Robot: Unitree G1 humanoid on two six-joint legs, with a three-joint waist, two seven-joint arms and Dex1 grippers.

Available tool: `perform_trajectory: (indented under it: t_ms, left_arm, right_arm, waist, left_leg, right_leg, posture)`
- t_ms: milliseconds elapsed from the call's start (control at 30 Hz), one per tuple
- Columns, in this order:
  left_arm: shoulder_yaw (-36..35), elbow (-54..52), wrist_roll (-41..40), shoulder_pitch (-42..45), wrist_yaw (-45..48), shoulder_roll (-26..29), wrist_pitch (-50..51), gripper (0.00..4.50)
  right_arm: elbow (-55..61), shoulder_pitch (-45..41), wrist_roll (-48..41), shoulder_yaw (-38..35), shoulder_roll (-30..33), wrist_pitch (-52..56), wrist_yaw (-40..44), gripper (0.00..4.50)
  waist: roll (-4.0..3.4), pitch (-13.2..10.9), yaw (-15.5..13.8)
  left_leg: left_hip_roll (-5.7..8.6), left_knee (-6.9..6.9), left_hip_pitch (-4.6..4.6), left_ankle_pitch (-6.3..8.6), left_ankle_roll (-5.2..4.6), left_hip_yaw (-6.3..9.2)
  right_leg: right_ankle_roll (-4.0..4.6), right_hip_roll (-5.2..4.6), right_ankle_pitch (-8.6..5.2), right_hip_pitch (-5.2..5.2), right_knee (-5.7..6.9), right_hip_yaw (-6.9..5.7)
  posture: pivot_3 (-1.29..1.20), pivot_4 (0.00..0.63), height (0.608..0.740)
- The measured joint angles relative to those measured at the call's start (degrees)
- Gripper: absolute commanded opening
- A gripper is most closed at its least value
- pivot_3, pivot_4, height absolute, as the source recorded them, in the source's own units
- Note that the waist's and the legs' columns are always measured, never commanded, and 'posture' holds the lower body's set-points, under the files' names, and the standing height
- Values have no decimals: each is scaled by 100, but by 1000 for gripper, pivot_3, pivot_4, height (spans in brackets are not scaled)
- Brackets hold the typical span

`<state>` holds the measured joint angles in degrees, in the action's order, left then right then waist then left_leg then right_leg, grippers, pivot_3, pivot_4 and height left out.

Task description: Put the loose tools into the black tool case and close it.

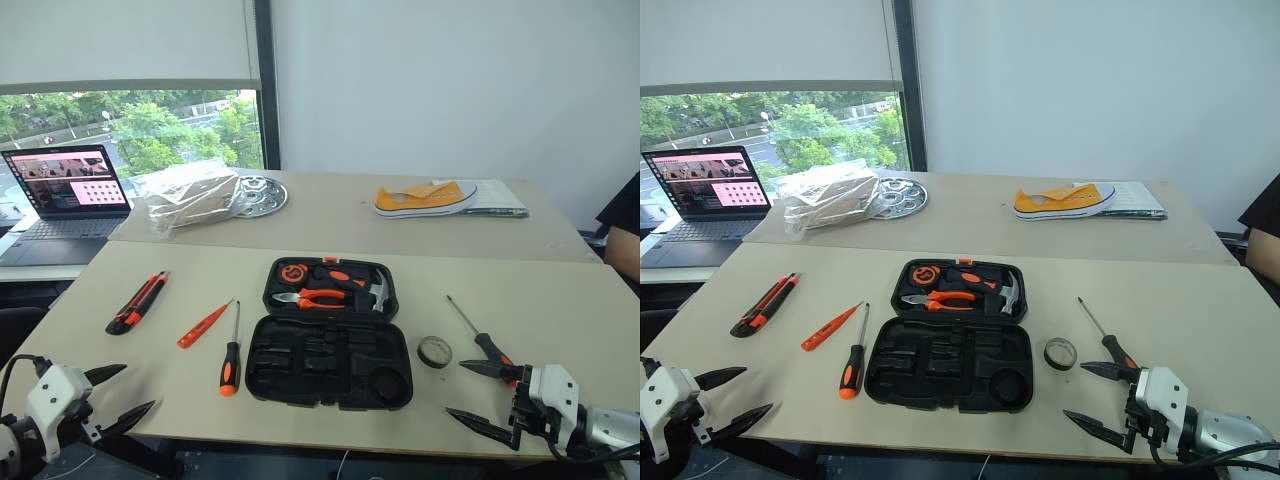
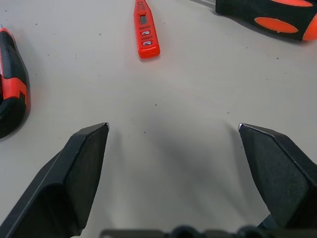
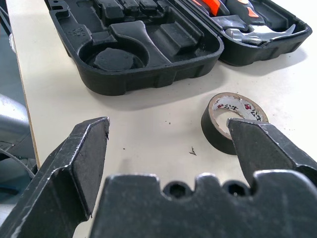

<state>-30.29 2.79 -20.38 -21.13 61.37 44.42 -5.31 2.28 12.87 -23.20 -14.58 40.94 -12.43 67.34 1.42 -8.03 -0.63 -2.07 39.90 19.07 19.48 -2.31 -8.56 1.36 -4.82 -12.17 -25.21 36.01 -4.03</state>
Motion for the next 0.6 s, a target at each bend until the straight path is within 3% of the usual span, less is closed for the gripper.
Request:
perform_trajectory:
  t_ms: [67, 200, 367, 500, 600]
  left_arm:
    - [-14, -27, -45, -16, -8, -8, 60, 4500]
    - [-415, -462, -936, -165, -257, -253, 976, 4500]
    - [-1069, -260, -1058, -634, -622, -281, 1407, 4500]
    - [-1230, -450, -1237, -976, -952, -213, 2573, 4500]
    - [-1225, -1366, -2125, -798, -1439, 231, 4286, 4500]
  right_arm:
    - [8, -6, -10, 6, -6, 20, -11, 4425]
    - [624, -147, -475, 225, -314, 508, -253, 4425]
    - [1516, -449, -1075, 339, -537, 1025, -489, 4425]
    - [1680, -562, -850, 538, -930, 730, -668, 4425]
    - [1625, -678, -703, 548, -943, 521, -648, 4425]
  waist:
    - [0, 0, 0]
    - [0, -1, 49]
    - [5, 0, 94]
    - [14, 2, 35]
    - [16, -5, -88]
  left_leg:
    - [0, 0, 0, 0, 0, 0]
    - [-13, 0, 0, -1, 2, 4]
    - [-13, -1, -3, -1, 3, 6]
    - [-7, 1, 3, 2, 1, 4]
    - [4, 10, 7, 1, 3, 20]
  right_leg:
    - [0, 0, 0, 0, 0, 0]
    - [1, -8, 0, -2, 4, 13]
    - [4, 0, -2, 1, 3, 1]
    - [2, 6, -3, -2, 2, -11]
    - [2, -16, -2, 3, 5, -10]
  posture:
    - [0, 150, 740]
    - [0, 150, 740]
    - [0, 150, 740]
    - [0, 150, 740]
    - [0, 150, 740]
